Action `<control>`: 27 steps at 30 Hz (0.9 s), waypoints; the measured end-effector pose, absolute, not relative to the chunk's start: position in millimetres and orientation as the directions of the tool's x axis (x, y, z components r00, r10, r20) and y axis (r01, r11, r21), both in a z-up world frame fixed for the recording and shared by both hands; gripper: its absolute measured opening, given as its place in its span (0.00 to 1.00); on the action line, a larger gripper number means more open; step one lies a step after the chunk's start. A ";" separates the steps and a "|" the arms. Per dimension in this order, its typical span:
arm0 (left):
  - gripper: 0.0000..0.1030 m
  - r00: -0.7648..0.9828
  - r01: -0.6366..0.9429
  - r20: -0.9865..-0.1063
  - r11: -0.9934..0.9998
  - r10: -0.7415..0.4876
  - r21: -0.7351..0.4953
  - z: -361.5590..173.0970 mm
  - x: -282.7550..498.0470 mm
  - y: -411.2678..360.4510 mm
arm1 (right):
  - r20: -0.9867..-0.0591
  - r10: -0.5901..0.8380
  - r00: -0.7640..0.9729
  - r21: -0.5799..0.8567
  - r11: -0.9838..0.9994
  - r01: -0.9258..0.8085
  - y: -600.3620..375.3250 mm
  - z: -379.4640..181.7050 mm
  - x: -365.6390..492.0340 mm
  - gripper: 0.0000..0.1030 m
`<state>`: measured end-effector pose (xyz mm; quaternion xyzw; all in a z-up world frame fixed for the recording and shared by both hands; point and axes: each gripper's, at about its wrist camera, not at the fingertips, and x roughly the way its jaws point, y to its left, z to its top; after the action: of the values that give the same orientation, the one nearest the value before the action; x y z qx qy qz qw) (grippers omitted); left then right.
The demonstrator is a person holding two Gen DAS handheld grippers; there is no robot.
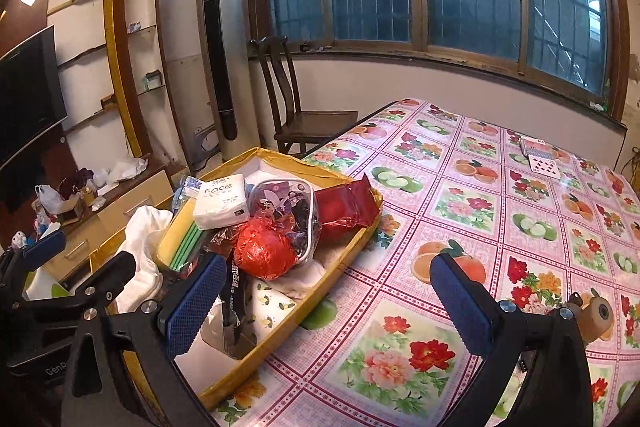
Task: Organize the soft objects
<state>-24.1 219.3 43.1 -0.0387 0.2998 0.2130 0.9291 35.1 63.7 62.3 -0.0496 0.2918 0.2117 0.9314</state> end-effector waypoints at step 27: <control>1.00 0.722 -0.409 -0.575 0.908 0.384 0.093 35.8 -18.1 227.6 | -0.573 0.401 0.715 0.048 0.887 -0.459 71.1 58.7 36.6 1.00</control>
<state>-18.1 227.6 35.8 -0.0201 0.3055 0.2138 0.9276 36.6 71.1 58.7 -0.0489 0.2973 0.2325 0.9248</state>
